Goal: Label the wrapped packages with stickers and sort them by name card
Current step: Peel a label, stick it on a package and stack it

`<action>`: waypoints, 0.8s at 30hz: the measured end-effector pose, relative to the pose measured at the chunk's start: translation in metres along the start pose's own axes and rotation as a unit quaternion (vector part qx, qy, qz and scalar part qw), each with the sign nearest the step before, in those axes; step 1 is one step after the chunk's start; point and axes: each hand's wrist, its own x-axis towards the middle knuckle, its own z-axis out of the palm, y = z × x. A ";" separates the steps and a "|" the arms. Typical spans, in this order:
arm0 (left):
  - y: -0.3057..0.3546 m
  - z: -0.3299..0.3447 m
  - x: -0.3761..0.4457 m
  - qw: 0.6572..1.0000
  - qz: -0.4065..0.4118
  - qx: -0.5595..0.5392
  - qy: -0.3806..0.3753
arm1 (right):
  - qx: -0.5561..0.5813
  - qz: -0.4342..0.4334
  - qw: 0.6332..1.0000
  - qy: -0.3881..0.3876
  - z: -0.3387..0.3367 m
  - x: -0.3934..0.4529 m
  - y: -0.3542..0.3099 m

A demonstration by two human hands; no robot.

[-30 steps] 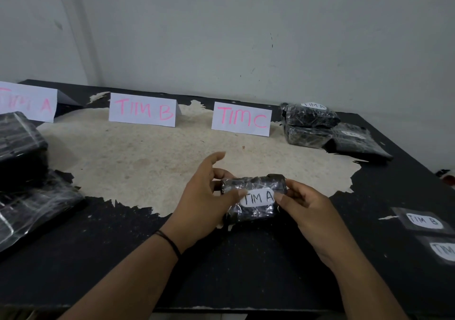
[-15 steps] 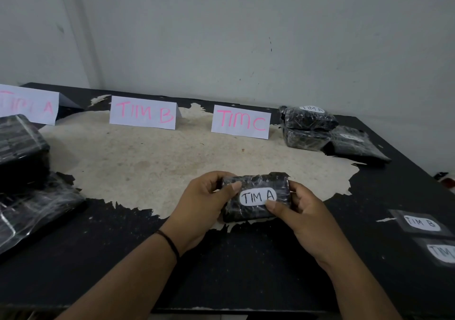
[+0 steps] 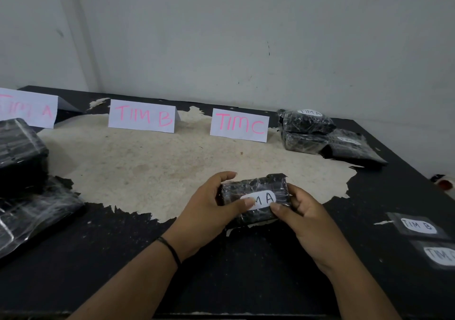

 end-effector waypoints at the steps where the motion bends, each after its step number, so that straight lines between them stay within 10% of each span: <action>1: -0.001 0.000 0.000 1.000 -0.005 -0.006 -0.003 | 0.010 0.005 1.000 0.006 0.000 0.000 0.001; 24: 0.023 0.034 0.044 0.998 -0.028 -0.054 -0.024 | 0.134 0.067 0.983 0.104 -0.032 0.018 -0.006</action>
